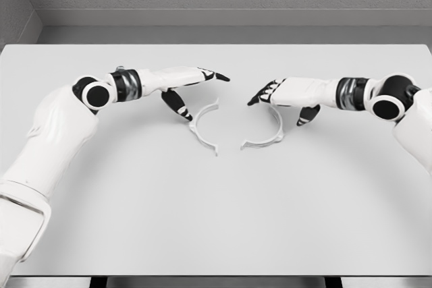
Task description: Assemble PVC drainage pipe clamps
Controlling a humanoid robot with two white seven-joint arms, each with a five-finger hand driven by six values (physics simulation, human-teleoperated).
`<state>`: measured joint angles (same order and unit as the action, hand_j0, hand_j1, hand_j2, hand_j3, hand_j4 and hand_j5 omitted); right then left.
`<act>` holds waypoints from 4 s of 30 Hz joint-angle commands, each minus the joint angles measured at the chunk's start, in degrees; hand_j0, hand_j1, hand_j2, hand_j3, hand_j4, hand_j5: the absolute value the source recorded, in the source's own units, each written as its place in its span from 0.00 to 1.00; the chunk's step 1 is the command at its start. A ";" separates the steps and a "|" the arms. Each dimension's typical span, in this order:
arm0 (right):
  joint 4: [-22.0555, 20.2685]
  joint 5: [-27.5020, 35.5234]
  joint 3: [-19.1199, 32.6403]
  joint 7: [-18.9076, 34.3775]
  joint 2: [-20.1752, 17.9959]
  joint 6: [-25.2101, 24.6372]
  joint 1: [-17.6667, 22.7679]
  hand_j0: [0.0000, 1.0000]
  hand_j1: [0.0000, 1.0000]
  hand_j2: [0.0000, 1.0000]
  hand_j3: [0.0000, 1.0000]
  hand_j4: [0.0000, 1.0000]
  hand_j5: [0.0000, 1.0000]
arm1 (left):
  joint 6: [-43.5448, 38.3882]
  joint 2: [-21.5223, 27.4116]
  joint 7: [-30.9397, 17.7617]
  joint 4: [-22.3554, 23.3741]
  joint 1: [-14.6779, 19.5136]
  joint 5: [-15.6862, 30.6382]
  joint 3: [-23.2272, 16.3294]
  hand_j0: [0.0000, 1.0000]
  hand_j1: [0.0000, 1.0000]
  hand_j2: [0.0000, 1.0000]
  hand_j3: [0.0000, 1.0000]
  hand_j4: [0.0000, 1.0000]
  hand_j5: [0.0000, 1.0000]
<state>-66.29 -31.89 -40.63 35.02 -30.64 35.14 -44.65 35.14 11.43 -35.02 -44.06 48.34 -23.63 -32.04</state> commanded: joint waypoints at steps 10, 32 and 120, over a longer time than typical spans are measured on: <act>0.81 -0.37 -2.17 -0.02 2.60 -0.14 -1.41 1.00 1.00 1.00 1.00 1.00 1.00 | -0.14 -0.97 0.02 -0.06 0.26 0.34 0.05 1.00 1.00 1.00 1.00 1.00 1.00; -2.00 -0.28 -4.02 -0.02 4.10 -0.14 -2.46 1.00 1.00 1.00 1.00 1.00 1.00 | -0.14 12.48 0.02 -0.68 3.25 11.06 2.69 1.00 1.00 1.00 1.00 1.00 1.00; 0.72 -0.81 -5.69 -0.02 4.27 -0.14 -2.81 1.00 1.00 1.00 1.00 1.00 1.00 | -0.14 17.67 0.02 -0.33 2.37 17.04 7.61 1.00 1.00 1.00 1.00 1.00 1.00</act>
<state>-65.62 -33.00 -46.31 35.02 -26.41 35.15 -47.46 35.15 28.95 -35.03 -44.44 50.71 -7.17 -24.66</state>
